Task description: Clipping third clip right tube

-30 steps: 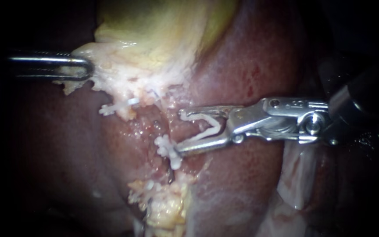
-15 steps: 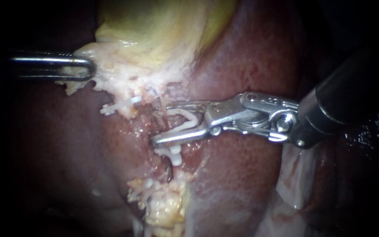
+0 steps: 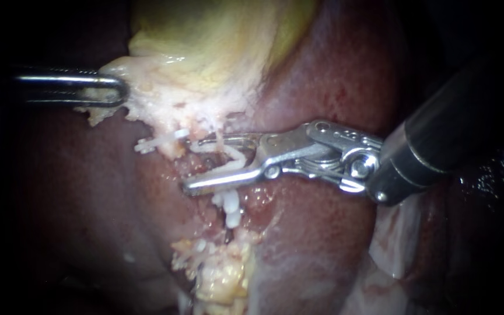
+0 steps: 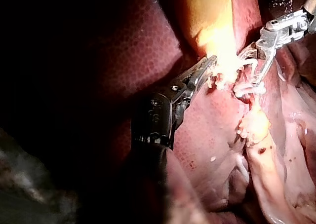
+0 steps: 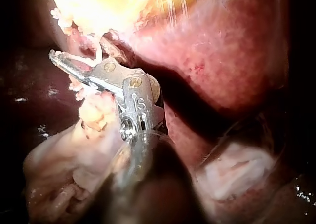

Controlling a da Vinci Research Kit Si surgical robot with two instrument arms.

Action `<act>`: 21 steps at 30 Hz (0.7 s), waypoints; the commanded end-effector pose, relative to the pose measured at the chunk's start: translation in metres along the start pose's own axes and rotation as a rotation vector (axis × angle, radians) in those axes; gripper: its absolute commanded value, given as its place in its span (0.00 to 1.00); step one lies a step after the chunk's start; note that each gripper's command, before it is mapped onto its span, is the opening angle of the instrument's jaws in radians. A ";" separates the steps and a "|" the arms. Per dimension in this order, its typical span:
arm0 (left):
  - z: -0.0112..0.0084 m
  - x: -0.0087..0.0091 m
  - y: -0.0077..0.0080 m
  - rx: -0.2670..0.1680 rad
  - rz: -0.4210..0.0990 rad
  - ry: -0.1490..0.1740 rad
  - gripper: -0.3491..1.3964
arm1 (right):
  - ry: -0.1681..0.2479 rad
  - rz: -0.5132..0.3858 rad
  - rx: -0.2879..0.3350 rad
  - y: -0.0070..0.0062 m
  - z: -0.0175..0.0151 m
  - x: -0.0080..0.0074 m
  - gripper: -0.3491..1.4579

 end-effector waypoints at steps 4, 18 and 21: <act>0.0000 0.0000 0.0000 -0.001 0.000 0.000 0.00 | 0.022 0.016 0.021 -0.0010 0.0001 0.0008 0.45; 0.0000 0.0000 0.0000 -0.001 0.000 0.000 0.00 | 0.016 0.069 0.039 -0.0021 -0.0001 0.0008 0.35; 0.0000 0.0000 0.0000 -0.001 0.000 0.000 0.00 | 0.016 0.075 0.040 -0.0021 -0.0002 0.0008 0.32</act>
